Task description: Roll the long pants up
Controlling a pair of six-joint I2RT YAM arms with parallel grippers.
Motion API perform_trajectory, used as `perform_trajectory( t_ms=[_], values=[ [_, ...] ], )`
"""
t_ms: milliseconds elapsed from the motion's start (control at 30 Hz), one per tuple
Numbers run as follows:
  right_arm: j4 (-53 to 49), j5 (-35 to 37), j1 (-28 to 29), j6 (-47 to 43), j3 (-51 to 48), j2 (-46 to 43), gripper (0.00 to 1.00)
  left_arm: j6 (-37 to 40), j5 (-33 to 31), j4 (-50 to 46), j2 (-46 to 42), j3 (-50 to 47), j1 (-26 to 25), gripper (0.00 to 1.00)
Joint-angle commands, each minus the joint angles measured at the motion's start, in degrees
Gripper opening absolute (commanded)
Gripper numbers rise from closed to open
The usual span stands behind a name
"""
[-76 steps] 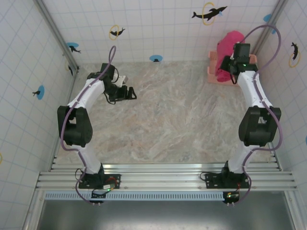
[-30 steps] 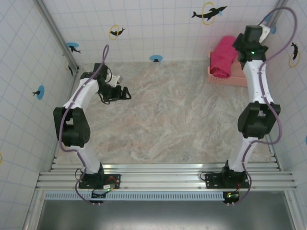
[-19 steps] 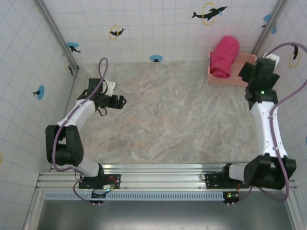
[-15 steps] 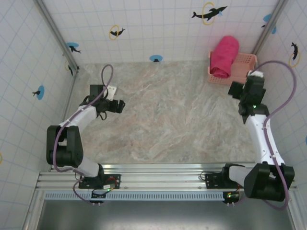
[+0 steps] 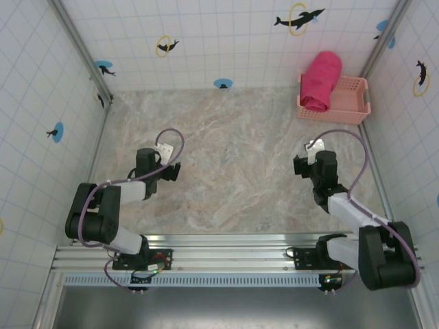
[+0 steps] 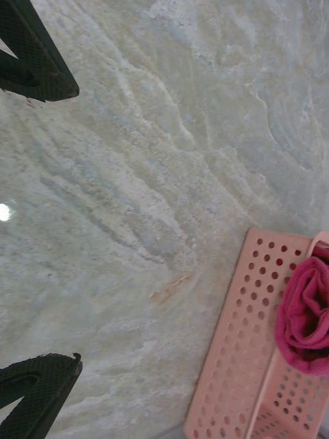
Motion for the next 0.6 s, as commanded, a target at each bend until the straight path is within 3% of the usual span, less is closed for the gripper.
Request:
perform_trajectory(
  t_ms=[0, 67, 167, 367, 567],
  values=[
    [10.7, -0.4, 0.7, -1.7, 3.9, 9.2, 0.97, 3.0, 4.1, 24.6, 2.4, -5.1, 0.7, 0.97],
    [15.8, 0.8, 1.0, -1.6, 4.3, 16.4, 0.97, 4.4, 5.9, 16.7, 0.3, -3.5, 0.8, 0.97],
    [28.5, 1.5, -0.9, 1.1, -1.2, 18.8, 0.97, 4.1, 5.9, 17.6, 0.2, -3.8, 1.1, 0.97],
    [25.8, -3.9, -0.8, -1.2, -0.3, 18.1, 0.97, 3.7, 5.1, 17.7, 0.5, -3.7, 1.1, 0.98],
    [23.6, -4.4, -1.4, -0.5, 0.6, 18.1, 0.97, 3.7, 5.1, 17.6, 0.6, -3.5, 1.1, 0.97]
  ],
)
